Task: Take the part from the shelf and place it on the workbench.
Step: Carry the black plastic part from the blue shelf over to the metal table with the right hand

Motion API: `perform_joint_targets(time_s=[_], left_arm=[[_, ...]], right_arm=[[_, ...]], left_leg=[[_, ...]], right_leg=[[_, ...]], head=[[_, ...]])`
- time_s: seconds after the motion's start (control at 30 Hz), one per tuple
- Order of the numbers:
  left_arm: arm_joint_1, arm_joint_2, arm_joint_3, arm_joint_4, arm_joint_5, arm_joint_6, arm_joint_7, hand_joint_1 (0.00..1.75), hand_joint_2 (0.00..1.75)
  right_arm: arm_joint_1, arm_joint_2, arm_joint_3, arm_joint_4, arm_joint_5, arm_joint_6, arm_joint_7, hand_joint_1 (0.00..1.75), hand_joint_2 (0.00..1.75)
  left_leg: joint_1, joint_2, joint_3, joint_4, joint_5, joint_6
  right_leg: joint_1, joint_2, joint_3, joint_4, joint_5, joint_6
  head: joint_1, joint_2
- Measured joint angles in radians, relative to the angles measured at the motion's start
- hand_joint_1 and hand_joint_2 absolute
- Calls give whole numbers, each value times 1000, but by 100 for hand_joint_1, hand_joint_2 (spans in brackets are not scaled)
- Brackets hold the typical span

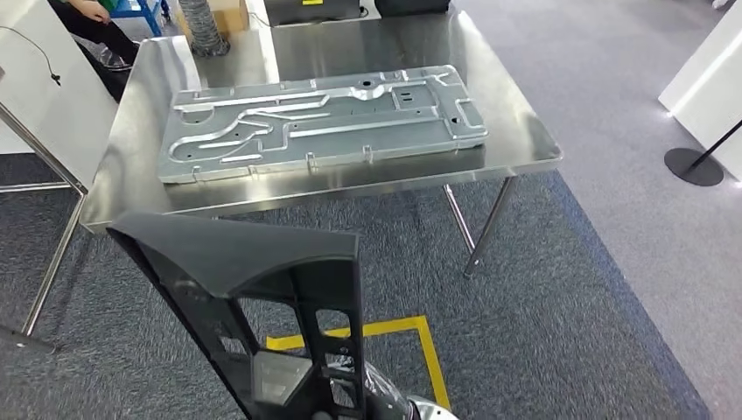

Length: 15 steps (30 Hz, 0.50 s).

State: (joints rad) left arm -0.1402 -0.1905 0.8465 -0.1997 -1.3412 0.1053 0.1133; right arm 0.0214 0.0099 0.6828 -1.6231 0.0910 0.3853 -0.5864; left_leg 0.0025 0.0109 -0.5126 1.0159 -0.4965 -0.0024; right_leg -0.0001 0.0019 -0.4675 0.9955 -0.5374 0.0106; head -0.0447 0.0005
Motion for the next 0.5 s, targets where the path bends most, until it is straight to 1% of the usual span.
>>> perform_joint_targets(time_s=[0.03,0.07,0.1,0.13,0.17,0.2,0.23,0.27,0.3,0.33,0.37,0.4,0.43,0.47,0.5], left_arm=[[1,0,0,0,0,0,0,0,175],[2,-1,0,0,-1,1,0,0,175],[4,-1,0,0,-1,1,0,0,175],[7,-1,0,0,-2,1,0,0,175],[10,-1,0,0,-2,1,0,0,175],[13,-1,0,0,-2,1,0,0,175],[16,-1,0,0,-2,1,0,0,175],[20,-1,0,0,-2,1,1,0,175],[24,-1,0,0,-3,1,1,0,175],[27,-2,0,0,-4,1,1,0,175],[31,-2,0,0,-6,0,2,0,175],[34,-2,0,0,-7,0,2,0,175],[35,-2,0,0,-7,-1,3,0,175],[35,-2,0,0,-8,-1,4,0,175],[35,-1,0,-1,-8,-1,5,0,175]], right_arm=[[-1,0,0,-1,0,0,0,168,175],[-2,0,0,-1,0,0,0,168,175],[-3,0,0,-2,0,0,0,168,175],[-4,0,0,-3,0,0,-1,168,175],[-4,0,0,-3,0,0,-1,168,175],[-3,-1,0,-3,0,0,-1,168,175],[-2,-1,0,-3,0,0,0,168,175],[-2,-1,0,-3,0,0,0,168,175],[-2,-2,0,-3,0,0,0,168,175],[-2,-2,0,-3,-1,0,0,168,175],[-1,-3,0,-2,-1,0,0,168,175],[0,-3,0,-2,-1,0,0,168,175],[1,-4,0,-1,-1,0,0,168,175],[2,-4,0,-1,-1,0,1,168,175],[1,-4,1,-2,-1,0,1,168,175]], left_leg=[[2,-3,12,-15,-11,7],[5,-5,24,-23,-16,14],[7,-7,41,-33,-20,20],[8,-7,57,-43,-26,24],[9,-7,74,-51,-33,26],[9,-7,90,-58,-41,27],[9,-8,109,-65,-51,27],[10,-10,132,-72,-64,26],[11,-12,157,-80,-77,24],[13,-13,184,-87,-92,22],[13,-13,210,-94,-110,18],[12,-14,234,-99,-128,14],[10,-14,256,-108,-147,10],[7,-12,282,-120,-158,5],[4,-11,300,-124,-155,-1]], right_leg=[[0,-1,-5,11,1,4],[-1,-2,-16,34,5,9],[-2,-1,-41,75,7,14],[-4,-1,-82,132,5,18],[-7,-1,-135,196,-4,22],[-9,-2,-192,255,-20,25],[-12,-2,-241,292,-35,28],[-13,-2,-276,300,-44,29],[-13,-2,-295,277,-37,29],[-13,-2,-300,228,-4,27],[-13,-5,-300,160,67,24],[-12,-9,-298,98,146,20],[-10,-14,-296,58,206,15],[-8,-15,-293,37,241,9],[-8,-13,-285,35,234,2]], head=[[0,0],[0,0],[0,0],[0,0],[0,0],[0,0],[0,0],[0,0],[0,0],[0,0],[0,0],[0,0],[0,0],[0,0],[0,0]])
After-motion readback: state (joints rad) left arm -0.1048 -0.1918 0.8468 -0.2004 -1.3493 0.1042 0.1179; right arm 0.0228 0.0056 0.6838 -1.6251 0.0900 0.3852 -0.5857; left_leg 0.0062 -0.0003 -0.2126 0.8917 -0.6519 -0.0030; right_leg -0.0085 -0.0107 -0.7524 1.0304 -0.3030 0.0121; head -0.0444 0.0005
